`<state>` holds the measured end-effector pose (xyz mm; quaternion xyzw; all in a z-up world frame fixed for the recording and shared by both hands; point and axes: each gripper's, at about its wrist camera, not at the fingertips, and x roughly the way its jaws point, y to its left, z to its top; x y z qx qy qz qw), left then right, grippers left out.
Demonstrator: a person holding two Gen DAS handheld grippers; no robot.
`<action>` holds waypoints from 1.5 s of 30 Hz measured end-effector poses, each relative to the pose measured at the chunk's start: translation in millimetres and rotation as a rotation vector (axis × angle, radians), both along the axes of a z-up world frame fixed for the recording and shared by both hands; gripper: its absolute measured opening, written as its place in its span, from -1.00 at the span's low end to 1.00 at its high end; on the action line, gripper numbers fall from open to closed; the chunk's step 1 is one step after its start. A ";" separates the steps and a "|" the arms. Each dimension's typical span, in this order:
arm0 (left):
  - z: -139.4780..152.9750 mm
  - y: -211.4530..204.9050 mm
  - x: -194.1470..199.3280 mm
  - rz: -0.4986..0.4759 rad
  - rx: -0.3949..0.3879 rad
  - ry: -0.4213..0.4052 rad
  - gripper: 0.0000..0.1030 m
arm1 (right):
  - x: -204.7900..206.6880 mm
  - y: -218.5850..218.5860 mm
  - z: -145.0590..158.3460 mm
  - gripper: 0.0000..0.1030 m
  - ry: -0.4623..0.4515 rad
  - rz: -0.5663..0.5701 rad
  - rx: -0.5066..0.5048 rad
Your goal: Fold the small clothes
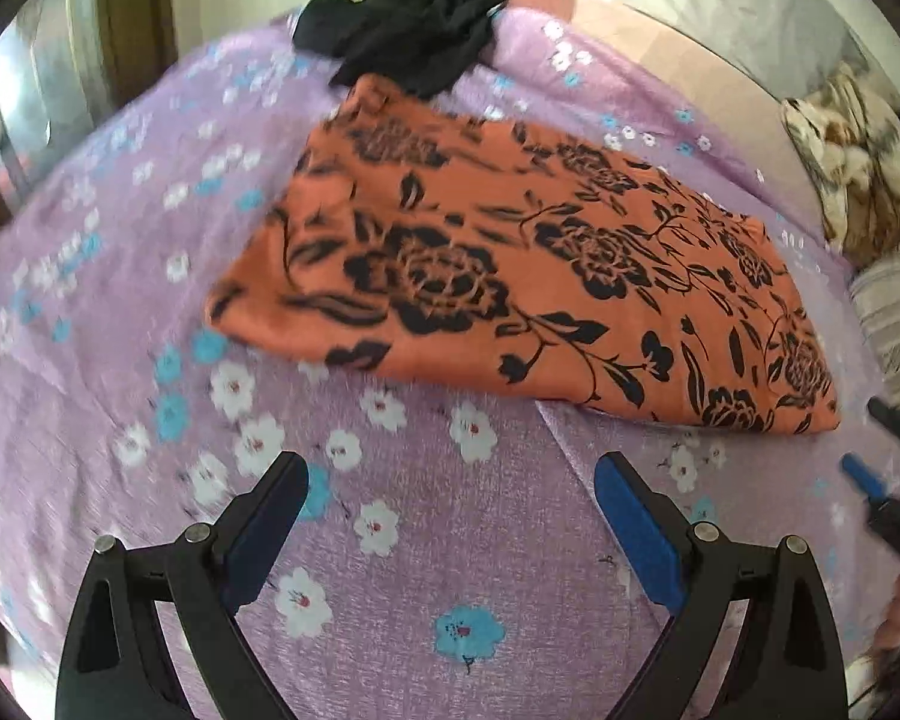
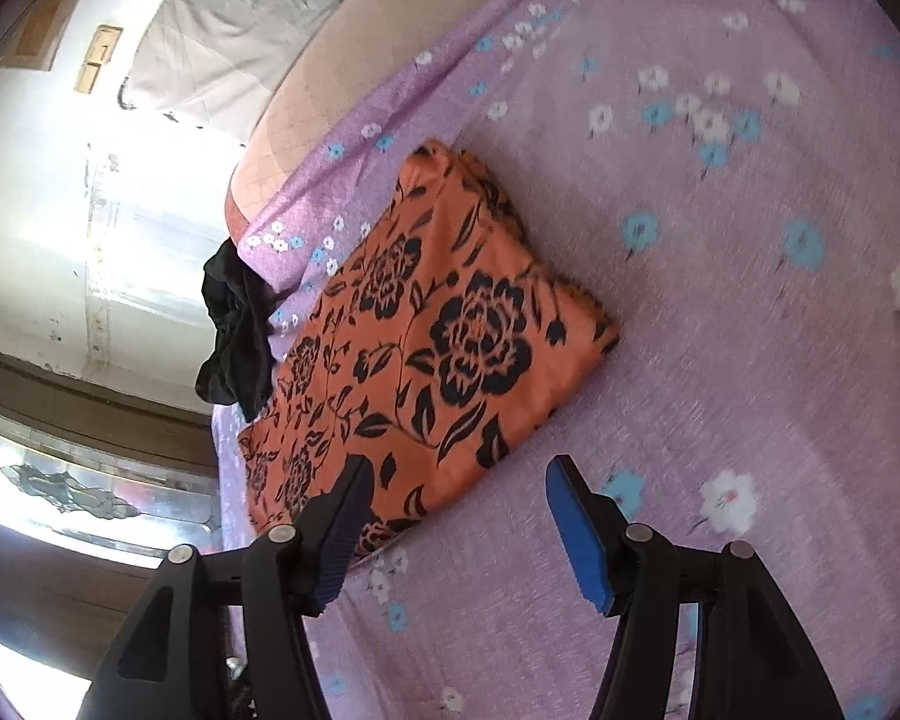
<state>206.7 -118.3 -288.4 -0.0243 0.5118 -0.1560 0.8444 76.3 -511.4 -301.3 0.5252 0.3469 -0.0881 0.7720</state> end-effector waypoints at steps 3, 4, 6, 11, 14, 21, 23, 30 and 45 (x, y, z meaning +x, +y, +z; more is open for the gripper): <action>-2.3 10.5 8.7 0.044 -0.048 0.026 0.87 | 13.0 8.3 -7.4 0.23 0.010 0.023 0.020; -3.9 14.1 13.1 0.060 -0.062 0.037 0.87 | 18.0 11.4 -10.0 0.23 0.017 0.030 0.023; -9.2 21.0 22.7 0.093 -0.094 0.075 0.87 | 27.2 15.7 -15.8 0.23 0.026 0.037 0.040; -14.1 30.0 40.2 0.158 -0.189 0.099 0.87 | 46.7 17.0 -39.3 0.24 0.059 0.003 0.118; -17.1 28.1 47.9 0.170 -0.247 0.096 0.87 | 48.7 10.1 -47.6 0.27 0.019 -0.058 0.175; -20.7 25.4 65.7 0.214 -0.362 0.049 0.86 | 46.6 -10.5 -61.9 0.28 -0.080 -0.184 0.286; -21.9 26.0 71.2 0.234 -0.413 0.034 0.86 | 46.1 -16.3 -64.5 0.28 -0.111 -0.225 0.301; -20.8 26.3 82.1 0.241 -0.451 -0.003 -0.32 | 50.8 -33.7 -71.2 0.27 -0.174 -0.279 0.385; -22.2 5.0 85.9 0.225 -0.364 -0.001 -0.63 | 71.2 -31.9 -37.8 -0.73 -0.097 -0.175 0.050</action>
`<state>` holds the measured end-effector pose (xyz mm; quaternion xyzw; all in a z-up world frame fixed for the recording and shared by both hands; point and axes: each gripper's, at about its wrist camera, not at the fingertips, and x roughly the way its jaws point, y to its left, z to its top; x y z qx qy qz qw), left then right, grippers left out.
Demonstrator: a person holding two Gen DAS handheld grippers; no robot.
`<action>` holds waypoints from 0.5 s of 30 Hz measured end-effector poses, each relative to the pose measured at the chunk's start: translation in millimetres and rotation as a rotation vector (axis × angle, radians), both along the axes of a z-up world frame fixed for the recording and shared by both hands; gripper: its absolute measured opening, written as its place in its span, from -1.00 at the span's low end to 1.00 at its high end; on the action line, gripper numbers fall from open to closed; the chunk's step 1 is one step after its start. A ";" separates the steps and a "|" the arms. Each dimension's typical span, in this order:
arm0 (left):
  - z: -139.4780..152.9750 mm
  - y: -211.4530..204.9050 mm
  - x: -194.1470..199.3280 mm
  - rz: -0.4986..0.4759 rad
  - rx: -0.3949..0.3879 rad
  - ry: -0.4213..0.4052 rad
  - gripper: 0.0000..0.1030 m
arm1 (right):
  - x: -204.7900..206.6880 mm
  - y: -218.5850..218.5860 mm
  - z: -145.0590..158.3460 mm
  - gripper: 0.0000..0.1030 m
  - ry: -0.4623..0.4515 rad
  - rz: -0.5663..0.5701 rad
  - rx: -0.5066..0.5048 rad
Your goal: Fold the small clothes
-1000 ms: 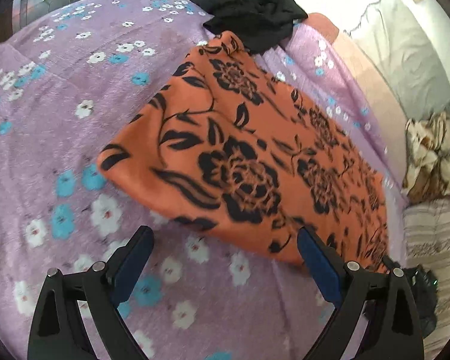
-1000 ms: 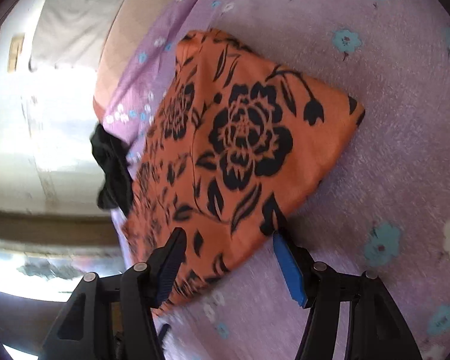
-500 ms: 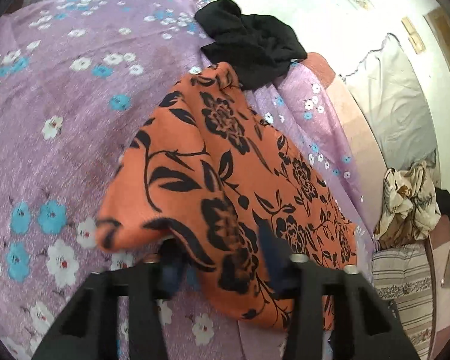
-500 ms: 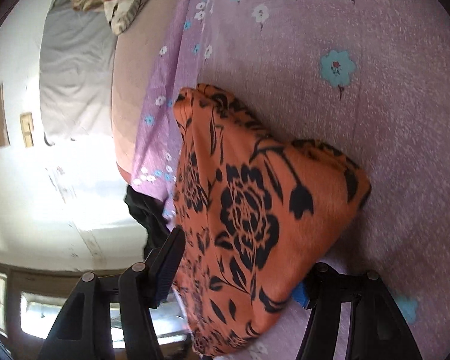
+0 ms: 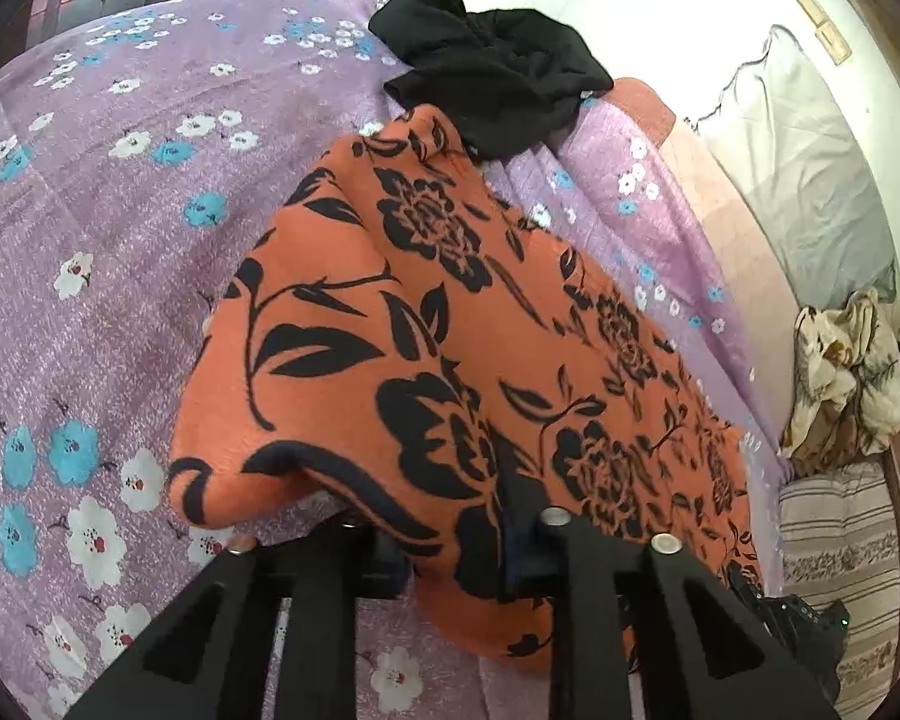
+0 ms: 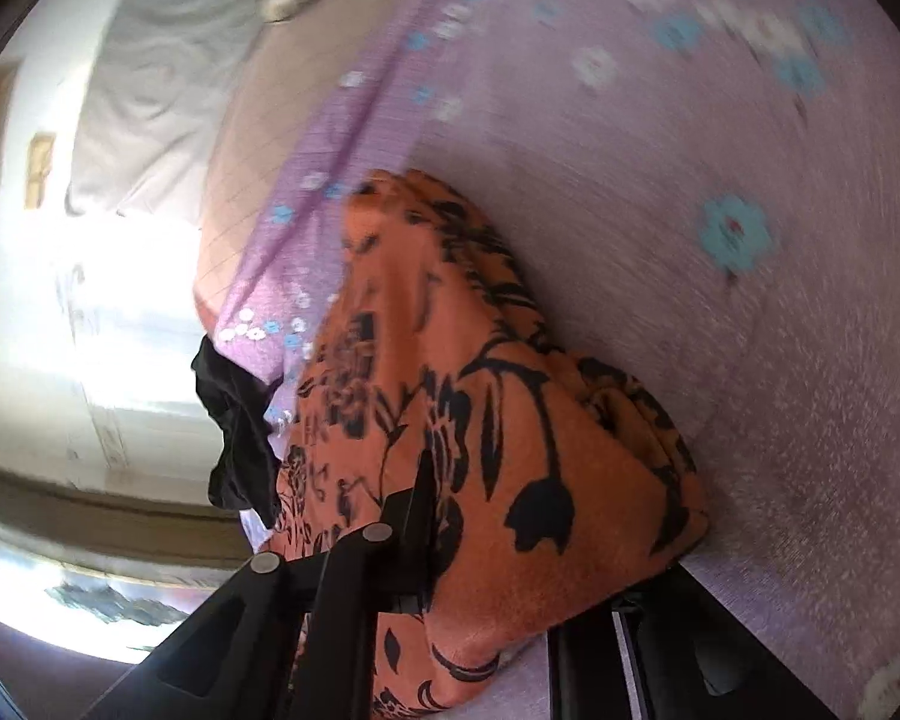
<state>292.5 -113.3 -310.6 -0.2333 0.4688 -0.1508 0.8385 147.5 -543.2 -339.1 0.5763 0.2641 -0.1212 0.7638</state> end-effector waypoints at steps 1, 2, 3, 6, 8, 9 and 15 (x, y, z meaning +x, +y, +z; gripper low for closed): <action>5.0 -2.6 -2.7 -0.012 0.021 -0.020 -0.64 | -2.3 1.6 8.3 -0.74 -0.014 0.005 -0.031; 10.8 -5.2 -6.3 -0.029 0.050 -0.047 -0.66 | -4.5 3.7 14.9 -0.74 -0.022 0.009 -0.055; 15.2 -6.3 -9.5 -0.041 0.069 -0.067 -0.67 | -6.3 7.2 23.4 -0.75 -0.028 0.014 -0.089; 31.1 -4.2 -20.7 -0.075 0.073 -0.111 -0.68 | -11.5 21.9 44.2 -0.75 -0.023 0.034 -0.193; 39.5 0.0 -27.4 -0.090 0.085 -0.128 -0.68 | -19.3 31.2 50.5 -0.75 -0.022 0.044 -0.221; 42.6 2.7 -31.9 -0.101 0.101 -0.132 -0.68 | -27.2 37.0 53.9 -0.75 -0.021 0.053 -0.232; 40.8 25.6 -67.6 -0.178 0.150 -0.119 -0.67 | -71.6 59.5 59.4 -0.76 0.014 0.112 -0.294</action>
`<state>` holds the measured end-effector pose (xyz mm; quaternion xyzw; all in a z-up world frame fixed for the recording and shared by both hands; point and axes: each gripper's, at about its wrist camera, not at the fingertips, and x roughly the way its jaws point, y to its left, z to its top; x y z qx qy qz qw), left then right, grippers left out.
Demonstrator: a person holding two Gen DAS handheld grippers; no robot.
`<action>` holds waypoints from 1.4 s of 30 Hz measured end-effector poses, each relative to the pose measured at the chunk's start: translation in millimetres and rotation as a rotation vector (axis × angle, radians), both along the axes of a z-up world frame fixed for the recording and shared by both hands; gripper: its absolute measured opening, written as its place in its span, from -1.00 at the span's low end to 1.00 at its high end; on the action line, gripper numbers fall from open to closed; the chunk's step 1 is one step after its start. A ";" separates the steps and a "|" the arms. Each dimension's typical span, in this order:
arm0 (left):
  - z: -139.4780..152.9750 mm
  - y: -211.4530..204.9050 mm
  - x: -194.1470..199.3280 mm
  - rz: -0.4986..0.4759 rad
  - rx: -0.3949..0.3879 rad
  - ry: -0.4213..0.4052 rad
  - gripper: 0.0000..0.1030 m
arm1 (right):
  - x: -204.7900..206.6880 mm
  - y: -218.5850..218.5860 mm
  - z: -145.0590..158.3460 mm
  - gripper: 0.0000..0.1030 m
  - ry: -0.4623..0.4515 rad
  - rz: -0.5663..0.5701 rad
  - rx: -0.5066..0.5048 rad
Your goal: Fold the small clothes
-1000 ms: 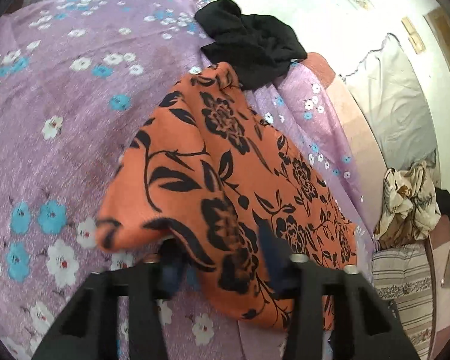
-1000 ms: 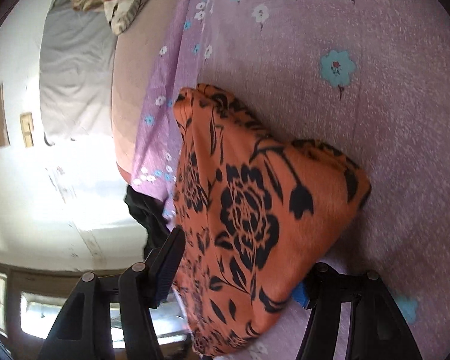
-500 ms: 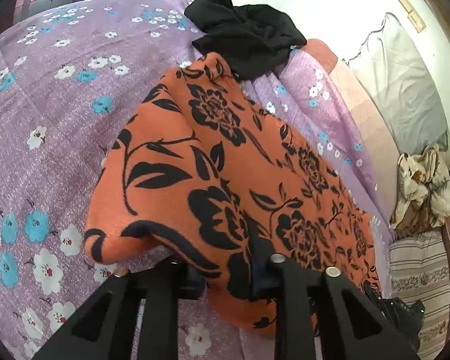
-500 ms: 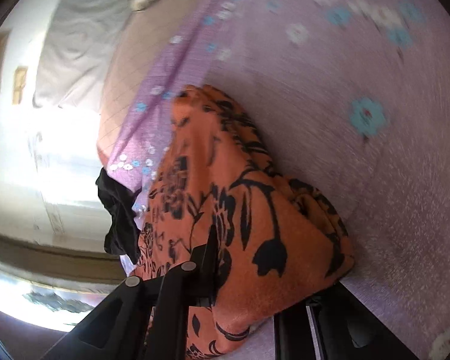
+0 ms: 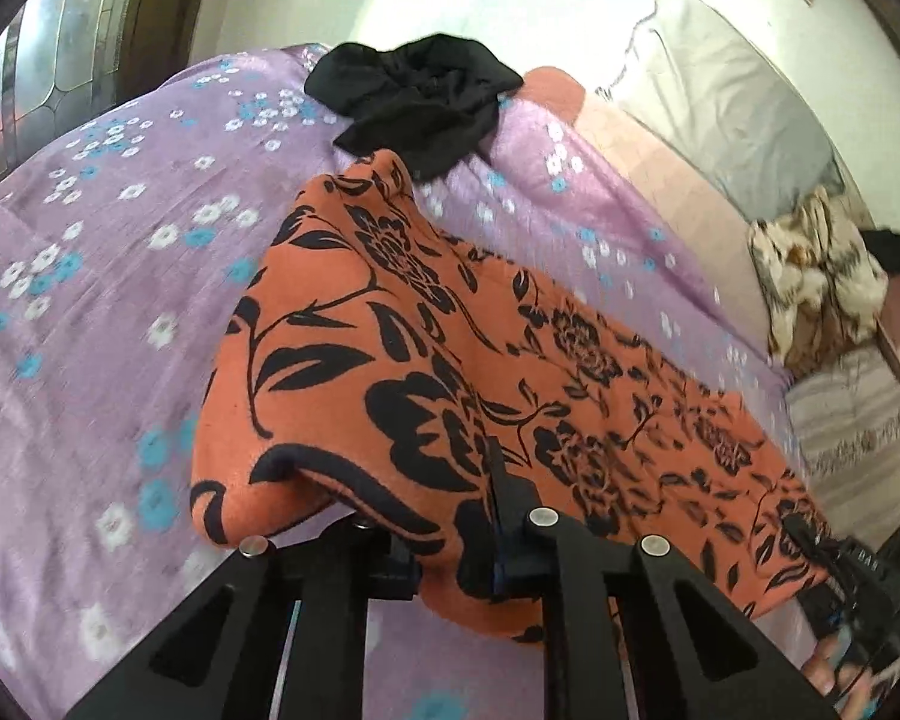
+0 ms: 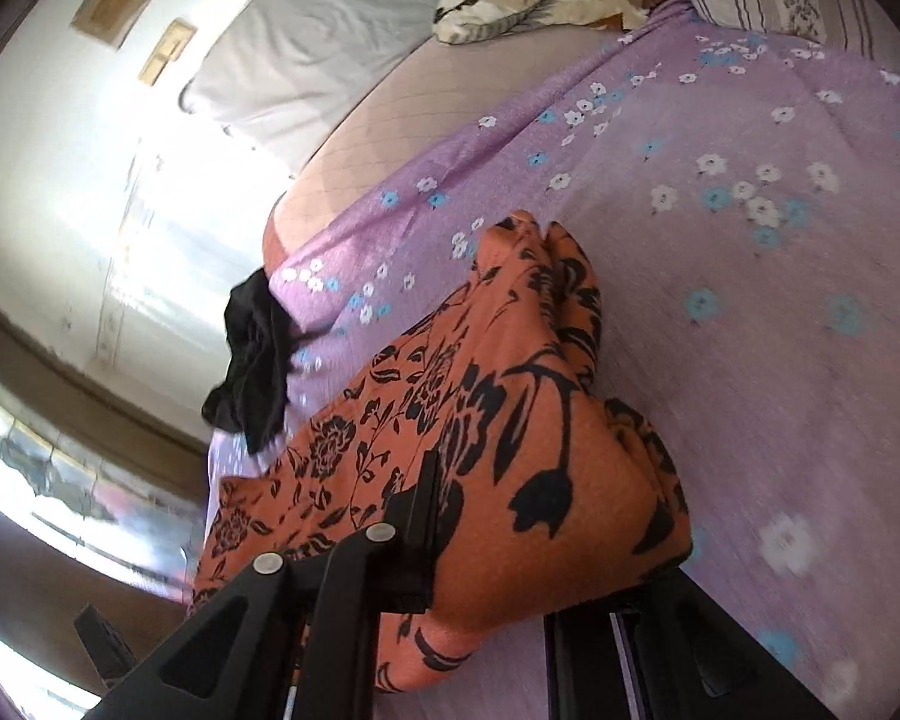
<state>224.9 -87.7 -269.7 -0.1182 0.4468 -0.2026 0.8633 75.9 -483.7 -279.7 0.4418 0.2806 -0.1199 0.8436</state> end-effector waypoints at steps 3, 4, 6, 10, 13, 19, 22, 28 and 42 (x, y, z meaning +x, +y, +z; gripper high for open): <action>-19.5 12.5 -7.2 -0.014 0.061 0.082 -0.57 | -16.4 6.4 -19.3 -0.75 0.072 0.018 0.021; -25.6 15.3 -4.5 -0.011 0.079 0.118 -0.55 | -19.6 6.7 -34.3 -0.69 0.139 0.020 0.059; -27.8 29.4 -0.4 -0.010 0.037 0.168 -0.40 | -25.9 1.6 -48.2 -0.62 0.203 -0.009 0.110; -7.8 64.1 1.3 0.058 -0.012 0.161 -0.28 | -58.9 -16.4 -36.6 -0.40 0.203 -0.101 0.185; 5.7 86.1 -0.3 0.154 -0.010 0.114 -0.13 | -85.8 -23.1 -14.2 -0.26 0.221 -0.195 0.082; 34.9 72.5 -8.4 0.200 0.108 -0.113 0.22 | -35.8 -6.2 20.7 -0.25 0.156 -0.099 -0.059; 25.2 52.4 -3.0 0.165 0.163 -0.109 0.47 | 20.7 23.2 27.3 -0.25 0.148 0.037 -0.140; -27.9 29.0 14.6 0.053 0.344 0.058 0.47 | 169.0 91.9 3.3 -0.25 0.214 0.308 -0.182; -34.8 45.4 16.5 0.000 0.303 0.060 0.68 | 300.6 212.1 15.9 -0.25 0.094 0.644 -0.278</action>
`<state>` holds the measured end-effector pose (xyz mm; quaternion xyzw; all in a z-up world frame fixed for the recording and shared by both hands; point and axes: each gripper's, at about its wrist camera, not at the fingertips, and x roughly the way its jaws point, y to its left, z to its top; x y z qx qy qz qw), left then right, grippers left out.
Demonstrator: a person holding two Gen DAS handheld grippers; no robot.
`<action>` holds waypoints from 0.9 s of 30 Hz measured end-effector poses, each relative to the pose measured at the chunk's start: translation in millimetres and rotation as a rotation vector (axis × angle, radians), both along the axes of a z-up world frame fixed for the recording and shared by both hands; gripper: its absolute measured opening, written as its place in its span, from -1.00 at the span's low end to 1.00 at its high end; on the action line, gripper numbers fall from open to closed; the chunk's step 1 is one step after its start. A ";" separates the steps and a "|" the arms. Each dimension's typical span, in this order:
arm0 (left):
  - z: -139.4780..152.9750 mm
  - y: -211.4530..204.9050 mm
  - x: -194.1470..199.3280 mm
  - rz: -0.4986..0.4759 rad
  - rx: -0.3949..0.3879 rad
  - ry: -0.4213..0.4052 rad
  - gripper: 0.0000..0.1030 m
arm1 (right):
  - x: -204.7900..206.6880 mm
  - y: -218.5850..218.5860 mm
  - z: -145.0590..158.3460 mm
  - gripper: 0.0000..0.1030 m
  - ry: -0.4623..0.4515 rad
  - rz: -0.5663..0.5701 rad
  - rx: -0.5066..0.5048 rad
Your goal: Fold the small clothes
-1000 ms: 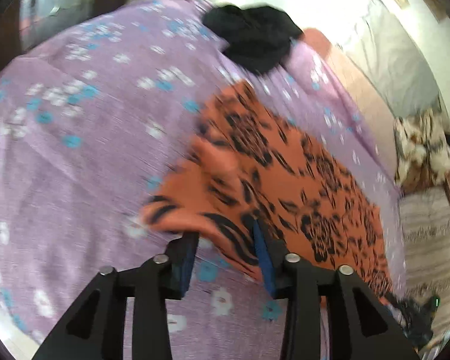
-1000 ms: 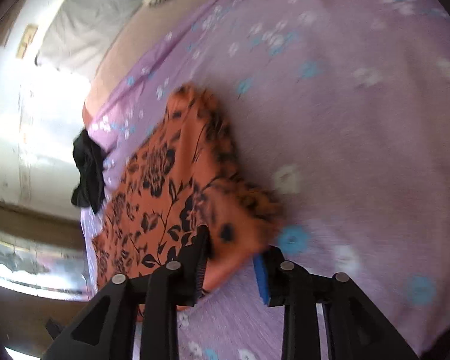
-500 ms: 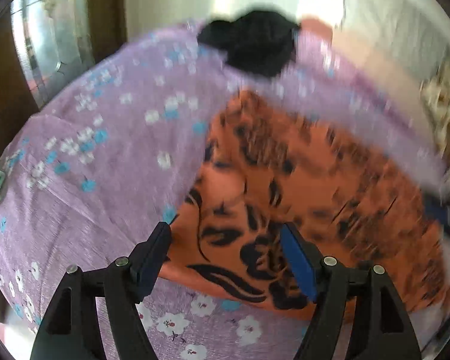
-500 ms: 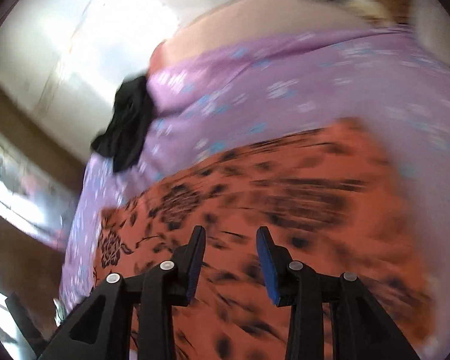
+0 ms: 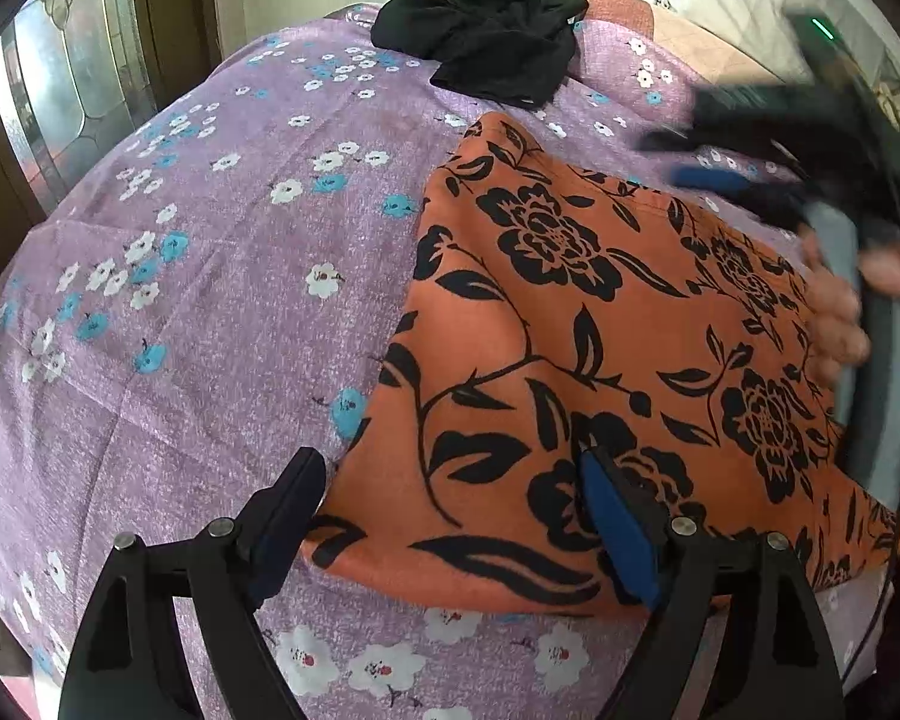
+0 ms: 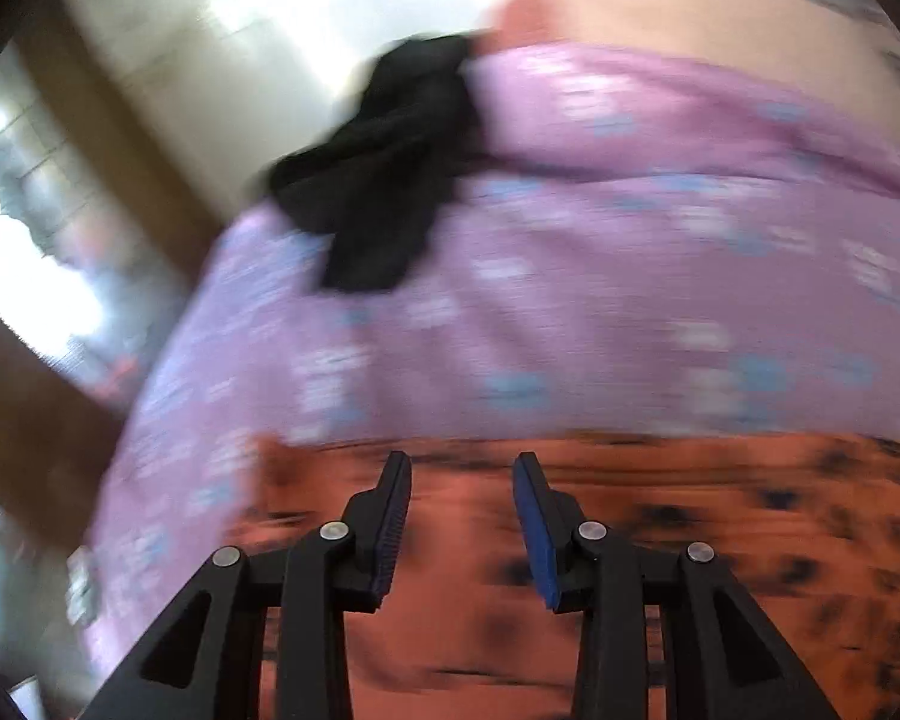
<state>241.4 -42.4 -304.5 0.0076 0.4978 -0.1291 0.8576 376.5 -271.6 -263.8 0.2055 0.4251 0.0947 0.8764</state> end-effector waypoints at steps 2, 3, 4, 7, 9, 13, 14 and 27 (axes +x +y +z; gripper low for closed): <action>-0.6 1.3 -0.7 -0.001 -0.010 0.007 0.68 | 17.3 26.7 -7.8 -0.25 0.007 0.078 0.026; -0.8 2.1 -1.8 0.000 -0.014 0.008 0.69 | 28.7 38.9 -16.8 -0.25 0.033 0.111 0.054; -0.4 1.5 -2.0 -0.001 -0.014 0.005 0.69 | 41.1 49.4 -29.5 -0.25 0.083 0.134 0.076; 0.3 -2.0 -0.4 -0.002 -0.004 0.004 0.69 | 57.8 60.0 -40.8 -0.28 0.078 0.102 0.039; 2.3 -2.4 -0.1 0.005 -0.005 0.009 0.69 | 60.7 51.7 -37.8 -0.28 0.117 0.051 0.076; 12.8 -6.3 -1.7 0.019 0.003 -0.035 0.69 | 25.3 21.7 -9.5 -0.28 0.061 0.013 0.090; 18.1 -7.6 -3.3 0.020 -0.002 -0.060 0.69 | 10.1 7.6 -2.3 -0.28 0.058 0.000 0.088; 40.7 -97.4 -57.1 -0.195 0.016 -0.217 0.69 | -260.1 -235.4 15.0 0.18 0.068 -0.509 0.186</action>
